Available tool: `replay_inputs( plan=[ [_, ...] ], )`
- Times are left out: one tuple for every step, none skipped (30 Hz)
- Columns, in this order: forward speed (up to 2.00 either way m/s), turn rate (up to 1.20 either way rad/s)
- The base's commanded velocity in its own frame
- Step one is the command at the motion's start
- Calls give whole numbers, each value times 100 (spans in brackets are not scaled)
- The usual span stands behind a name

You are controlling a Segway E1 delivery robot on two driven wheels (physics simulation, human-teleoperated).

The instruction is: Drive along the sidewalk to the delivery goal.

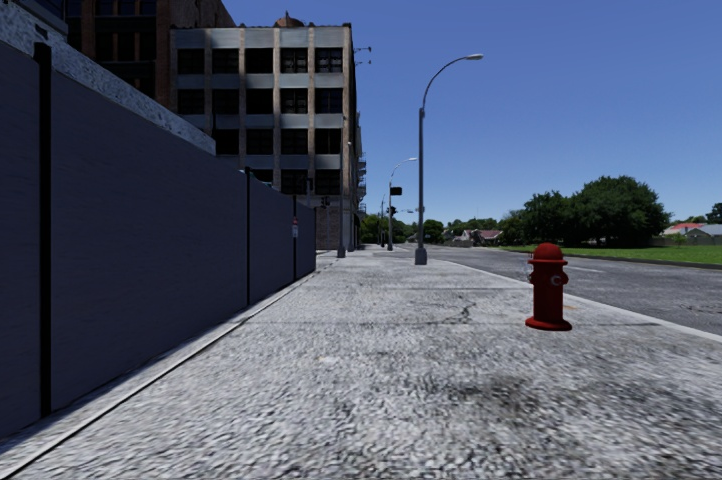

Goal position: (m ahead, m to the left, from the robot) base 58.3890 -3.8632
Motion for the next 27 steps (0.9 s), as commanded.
replay_inputs(
  plan=[
    [200,0],
    [200,0],
    [200,0],
    [200,0],
    [200,0],
    [200,0],
    [200,0],
    [200,0],
    [200,0],
    [200,0],
    [200,0],
    [200,0],
    [200,0],
    [200,0],
    [200,0],
    [200,0],
    [200,0],
    [200,0],
    [200,0],
    [200,0],
    [200,0],
    [200,0],
    [200,0],
    [200,0],
    [200,0],
    [200,0],
    [200,0]
  ],
)
